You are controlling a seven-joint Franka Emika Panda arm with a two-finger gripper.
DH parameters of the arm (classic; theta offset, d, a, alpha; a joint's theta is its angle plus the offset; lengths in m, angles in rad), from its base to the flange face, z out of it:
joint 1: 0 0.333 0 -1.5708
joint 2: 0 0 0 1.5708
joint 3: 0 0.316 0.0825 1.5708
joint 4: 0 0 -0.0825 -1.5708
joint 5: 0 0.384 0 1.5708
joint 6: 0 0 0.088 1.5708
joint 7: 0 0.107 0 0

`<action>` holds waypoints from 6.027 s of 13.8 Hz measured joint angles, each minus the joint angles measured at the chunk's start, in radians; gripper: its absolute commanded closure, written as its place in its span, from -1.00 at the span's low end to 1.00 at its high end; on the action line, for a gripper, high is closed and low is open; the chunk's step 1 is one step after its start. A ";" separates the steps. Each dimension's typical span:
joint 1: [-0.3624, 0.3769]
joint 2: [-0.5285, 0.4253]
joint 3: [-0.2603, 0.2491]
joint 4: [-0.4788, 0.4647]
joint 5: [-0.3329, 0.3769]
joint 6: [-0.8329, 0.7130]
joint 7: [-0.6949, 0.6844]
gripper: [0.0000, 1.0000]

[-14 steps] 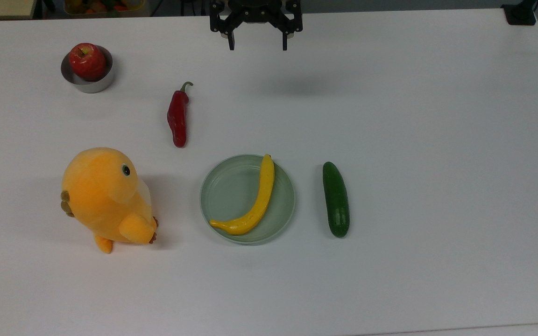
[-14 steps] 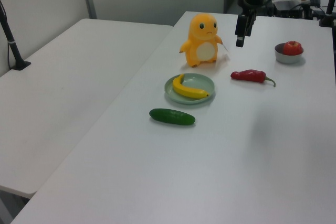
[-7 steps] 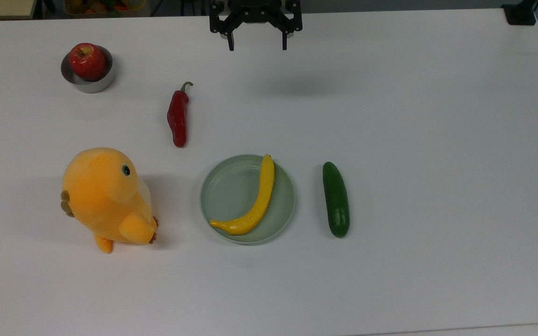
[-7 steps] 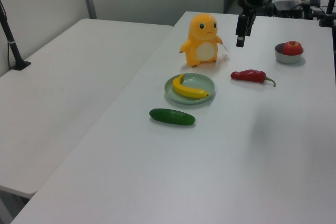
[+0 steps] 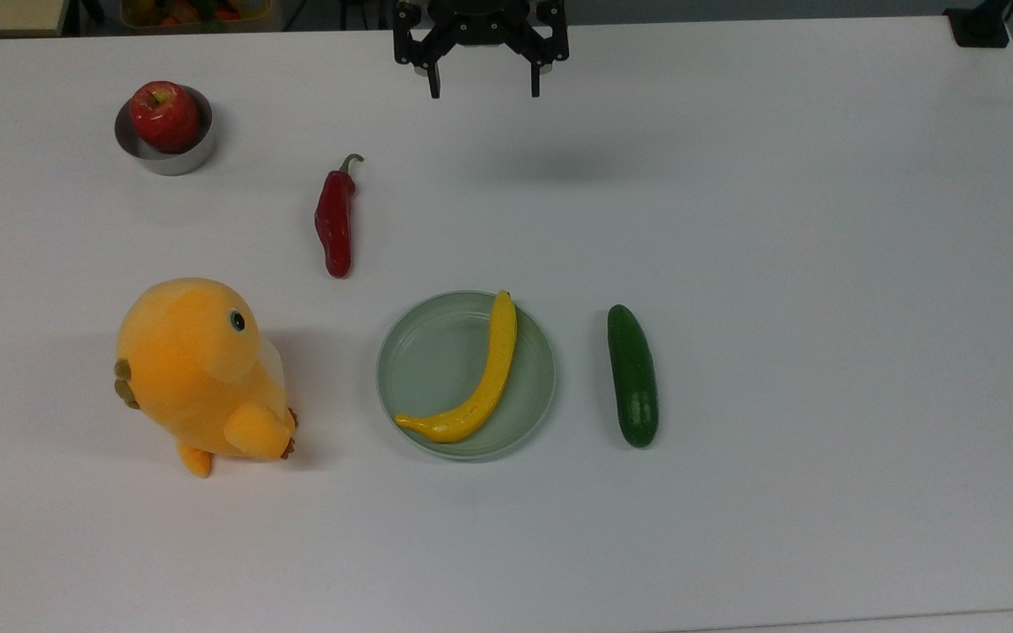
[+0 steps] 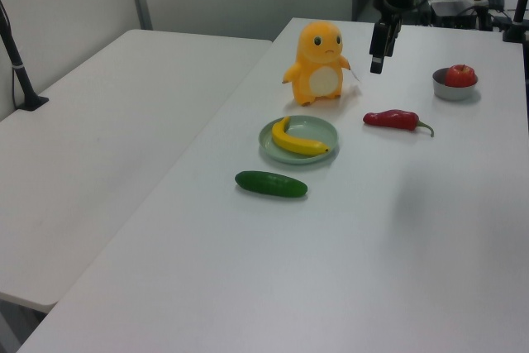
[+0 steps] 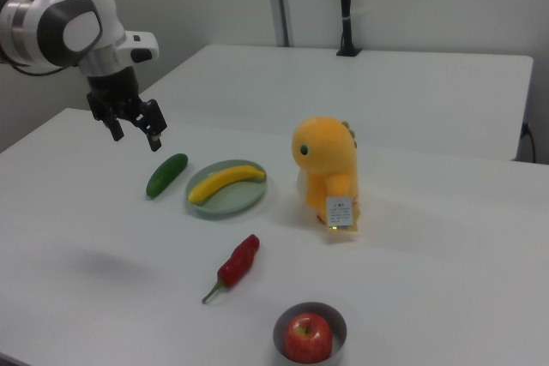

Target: Put the cucumber on the left side of the bowl

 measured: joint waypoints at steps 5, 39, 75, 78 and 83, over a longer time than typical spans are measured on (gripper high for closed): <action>0.000 0.016 0.000 -0.001 0.000 0.040 0.000 -1.00; 0.233 0.742 -0.004 0.417 -0.414 0.514 0.555 0.84; -0.070 -0.016 -0.368 -0.379 -0.157 0.188 -0.398 0.82; -0.086 0.037 -0.368 -0.379 -0.157 0.245 -0.398 0.60; -0.094 0.058 -0.368 -0.379 -0.157 0.246 -0.398 -0.50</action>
